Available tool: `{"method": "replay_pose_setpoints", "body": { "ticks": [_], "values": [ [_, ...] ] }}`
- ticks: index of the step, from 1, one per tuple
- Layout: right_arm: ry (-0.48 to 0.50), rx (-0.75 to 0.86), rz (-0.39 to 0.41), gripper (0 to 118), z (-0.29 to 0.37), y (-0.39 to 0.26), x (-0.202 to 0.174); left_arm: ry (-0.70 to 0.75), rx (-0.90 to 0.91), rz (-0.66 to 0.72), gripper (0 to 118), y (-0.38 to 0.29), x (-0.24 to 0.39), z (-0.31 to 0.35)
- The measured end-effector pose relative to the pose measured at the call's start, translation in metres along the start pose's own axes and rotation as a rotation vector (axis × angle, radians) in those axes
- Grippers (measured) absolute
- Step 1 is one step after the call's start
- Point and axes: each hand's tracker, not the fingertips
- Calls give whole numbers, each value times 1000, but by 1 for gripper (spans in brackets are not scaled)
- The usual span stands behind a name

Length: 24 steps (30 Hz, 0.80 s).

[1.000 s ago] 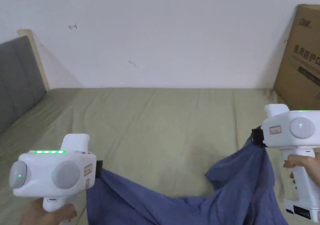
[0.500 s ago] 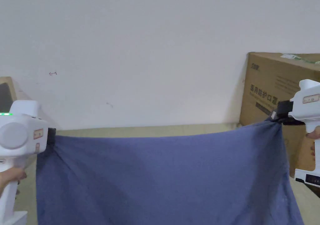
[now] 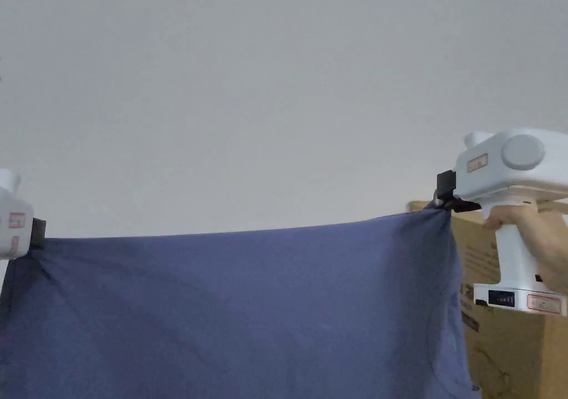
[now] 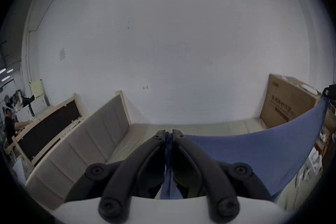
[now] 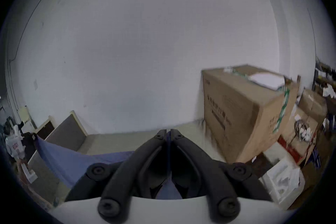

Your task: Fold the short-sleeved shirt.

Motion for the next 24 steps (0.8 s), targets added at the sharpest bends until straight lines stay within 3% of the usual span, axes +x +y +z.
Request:
{"method": "replay_pose_setpoints", "body": {
  "ticks": [3, 7, 13, 19, 24],
  "values": [
    [-8, 45, 25, 2, 0, 38, -19, 40, 78, 41, 5, 41, -7, -3],
    [-13, 164, -15, 2, 9, 70, -32, 87, 178, 47, 5, 81, -10, 4],
    [-34, 175, 1, 2, 3, 70, -36, 87, 267, 27, 5, 81, -10, 4],
    [-7, 24, 1, 2, -50, -9, -23, 130, 120, 13, 5, -8, 6, -59],
    [-73, -207, 4, 2, -136, -124, -6, 109, -105, 5, 5, -137, 32, -139]
  ]
}}
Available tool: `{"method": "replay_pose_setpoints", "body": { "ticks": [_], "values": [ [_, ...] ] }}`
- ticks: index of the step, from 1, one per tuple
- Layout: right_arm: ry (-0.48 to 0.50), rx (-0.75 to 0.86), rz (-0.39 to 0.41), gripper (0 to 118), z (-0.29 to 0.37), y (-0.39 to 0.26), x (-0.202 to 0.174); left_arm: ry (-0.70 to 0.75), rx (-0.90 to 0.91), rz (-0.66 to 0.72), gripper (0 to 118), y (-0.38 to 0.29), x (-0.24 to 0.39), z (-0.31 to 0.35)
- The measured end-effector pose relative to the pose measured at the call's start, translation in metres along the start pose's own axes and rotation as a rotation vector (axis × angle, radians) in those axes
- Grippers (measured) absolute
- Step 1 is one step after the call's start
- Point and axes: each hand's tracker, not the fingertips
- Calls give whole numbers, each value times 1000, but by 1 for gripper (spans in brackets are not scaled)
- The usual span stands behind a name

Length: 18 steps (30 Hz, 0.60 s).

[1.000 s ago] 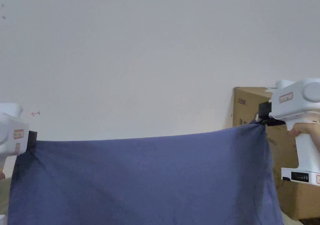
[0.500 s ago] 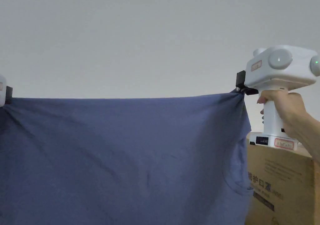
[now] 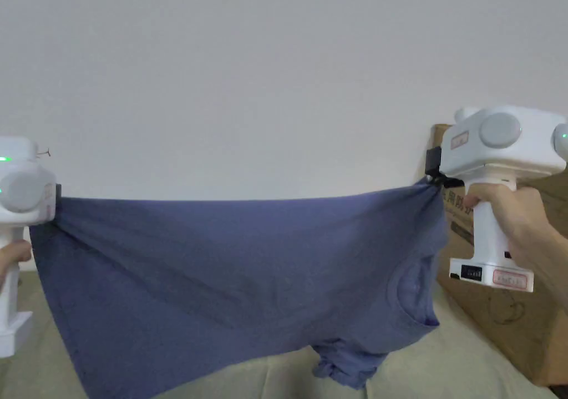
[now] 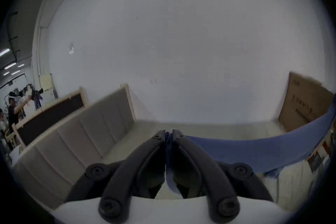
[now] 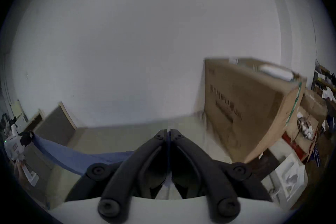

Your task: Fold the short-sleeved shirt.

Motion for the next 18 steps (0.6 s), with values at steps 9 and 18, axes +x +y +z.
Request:
{"method": "replay_pose_setpoints", "body": {
  "ticks": [9, 18],
  "values": [
    [-77, -455, -96, 2, -154, -214, 30, 36, -390, -71, 5, -210, 46, -107],
    [-59, -534, -152, 2, -137, -278, 63, -5, -508, -82, 5, -270, 19, -96]
  ]
}}
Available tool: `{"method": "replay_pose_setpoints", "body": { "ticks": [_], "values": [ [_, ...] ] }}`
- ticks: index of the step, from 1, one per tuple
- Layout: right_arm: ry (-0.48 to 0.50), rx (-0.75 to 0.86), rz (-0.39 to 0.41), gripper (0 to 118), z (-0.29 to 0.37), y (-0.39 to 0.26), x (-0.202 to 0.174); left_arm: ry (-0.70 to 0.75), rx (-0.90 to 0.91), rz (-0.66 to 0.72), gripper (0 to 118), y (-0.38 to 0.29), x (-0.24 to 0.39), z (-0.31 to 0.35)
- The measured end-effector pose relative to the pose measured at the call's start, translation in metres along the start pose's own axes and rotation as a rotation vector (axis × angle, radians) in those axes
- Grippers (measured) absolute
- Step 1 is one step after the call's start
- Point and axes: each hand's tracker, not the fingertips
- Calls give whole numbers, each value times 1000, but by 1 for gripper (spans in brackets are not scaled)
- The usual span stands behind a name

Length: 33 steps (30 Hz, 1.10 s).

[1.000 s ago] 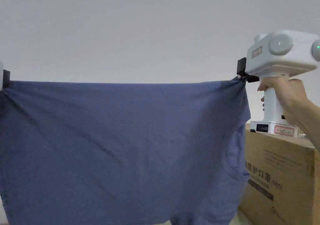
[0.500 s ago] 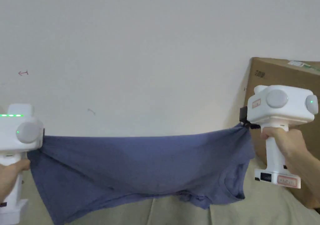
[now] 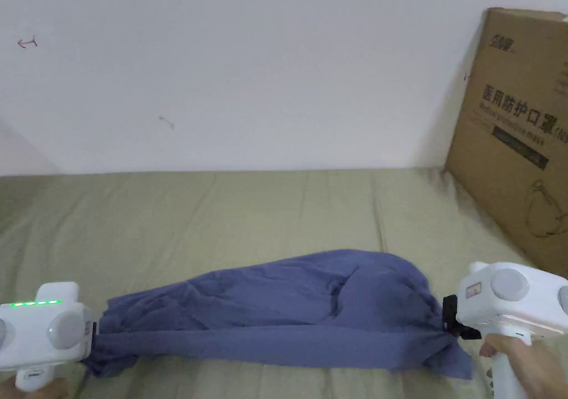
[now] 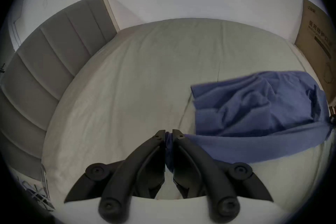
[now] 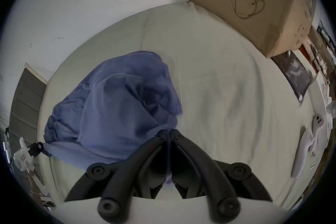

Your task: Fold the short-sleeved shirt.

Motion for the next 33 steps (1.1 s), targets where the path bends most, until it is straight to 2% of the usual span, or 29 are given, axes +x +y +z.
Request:
{"method": "replay_pose_setpoints", "body": {
  "ticks": [4, 7, 9, 11, 13, 17, 19, 22, 27, 29, 31, 33],
  "values": [
    [26, 37, 51, 2, 43, -21, 11, -38, 31, -27, 5, -21, -18, 46],
    [47, 61, 68, 2, 83, -62, 22, -60, 70, -58, 5, -43, -38, 89],
    [46, 50, 134, 2, 108, -97, 31, -69, 89, -94, 5, -65, -49, 124],
    [44, 62, 116, 2, 131, -132, 46, -57, 122, -171, 5, -86, -60, 154],
    [71, 45, 59, 2, 153, -173, 60, -42, 131, -222, 5, -115, -65, 185],
    [36, 24, 98, 2, 186, -260, 80, -32, 118, -232, 5, -192, -76, 228],
    [34, -29, 99, 2, 193, -295, 90, -65, 40, -288, 5, -228, -80, 239],
    [36, -57, 87, 2, 201, -335, 102, -50, 38, -282, 5, -277, -89, 255],
    [59, -52, 28, 2, 215, -358, 119, -94, -28, -144, 5, -322, -111, 263],
    [52, -51, 53, 2, 216, -358, 117, -113, -19, -107, 5, -325, -114, 265],
    [44, -26, 78, 2, 217, -358, 113, -108, -2, -102, 16, -325, -111, 268],
    [33, -9, 86, 3, 222, -359, 105, -102, 7, -99, 19, -323, -109, 271]
  ]
}}
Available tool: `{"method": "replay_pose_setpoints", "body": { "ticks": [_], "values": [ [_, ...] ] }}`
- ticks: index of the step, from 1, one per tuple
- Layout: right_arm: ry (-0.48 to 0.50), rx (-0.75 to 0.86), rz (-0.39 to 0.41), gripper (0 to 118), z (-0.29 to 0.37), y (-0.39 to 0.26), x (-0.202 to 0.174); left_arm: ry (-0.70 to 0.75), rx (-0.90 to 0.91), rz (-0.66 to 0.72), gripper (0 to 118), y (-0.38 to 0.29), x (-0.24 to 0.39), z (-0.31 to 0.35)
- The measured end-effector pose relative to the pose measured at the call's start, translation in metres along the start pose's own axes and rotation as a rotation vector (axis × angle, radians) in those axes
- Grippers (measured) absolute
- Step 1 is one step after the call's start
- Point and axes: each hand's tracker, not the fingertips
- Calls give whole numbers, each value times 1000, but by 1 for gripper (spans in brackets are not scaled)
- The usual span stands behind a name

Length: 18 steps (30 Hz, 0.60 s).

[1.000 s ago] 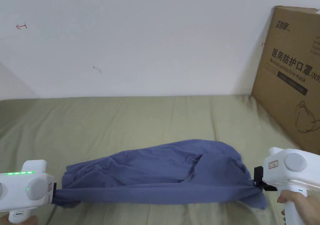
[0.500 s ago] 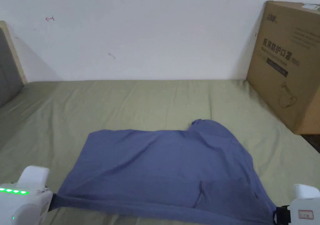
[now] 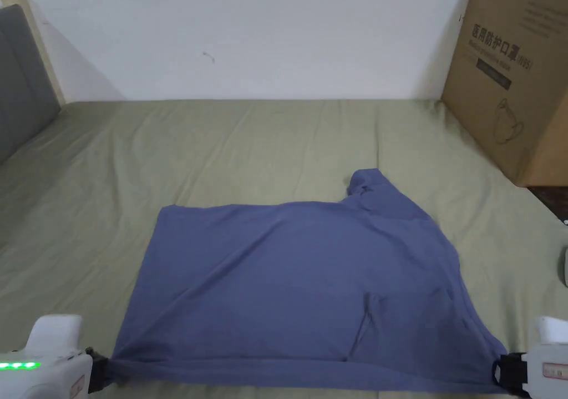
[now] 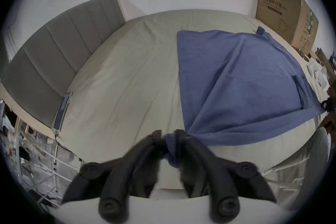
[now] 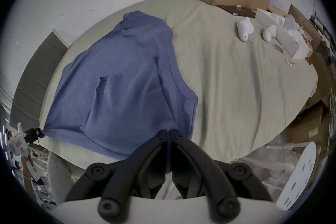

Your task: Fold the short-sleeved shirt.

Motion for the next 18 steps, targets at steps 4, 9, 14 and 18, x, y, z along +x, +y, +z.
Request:
{"method": "replay_pose_setpoints", "body": {
  "ticks": [4, 9, 14, 18],
  "values": [
    [-25, 24, 33, 70, 10, 0, -5, -53, 10, 35, 87, 3, -8, 12],
    [-18, 91, 49, 71, 35, 0, -11, -74, 49, 88, 87, 1, -14, 38],
    [13, 125, 78, 33, 52, -14, -33, -152, 16, 127, 10, -19, -13, 48],
    [-10, 110, 129, 0, 48, -33, -45, -166, -15, 143, 0, -36, -11, 44]
  ]
}}
